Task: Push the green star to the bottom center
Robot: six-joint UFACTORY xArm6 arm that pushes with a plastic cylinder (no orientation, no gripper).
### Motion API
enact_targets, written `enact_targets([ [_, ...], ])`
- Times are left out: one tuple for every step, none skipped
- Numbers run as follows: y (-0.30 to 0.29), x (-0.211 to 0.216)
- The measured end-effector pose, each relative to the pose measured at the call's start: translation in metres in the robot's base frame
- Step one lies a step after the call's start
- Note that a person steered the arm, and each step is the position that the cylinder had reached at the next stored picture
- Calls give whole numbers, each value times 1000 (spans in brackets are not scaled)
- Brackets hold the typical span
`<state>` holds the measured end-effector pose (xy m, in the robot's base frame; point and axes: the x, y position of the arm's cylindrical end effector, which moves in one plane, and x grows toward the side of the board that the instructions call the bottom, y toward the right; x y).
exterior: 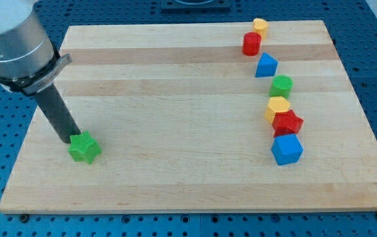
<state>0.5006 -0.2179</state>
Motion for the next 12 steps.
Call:
enact_targets([
  [2, 15],
  [15, 44],
  [18, 47],
  [22, 49],
  [44, 55],
  [45, 55],
  [46, 68],
  [46, 80],
  [46, 80],
  [54, 80],
  [90, 80],
  [126, 80],
])
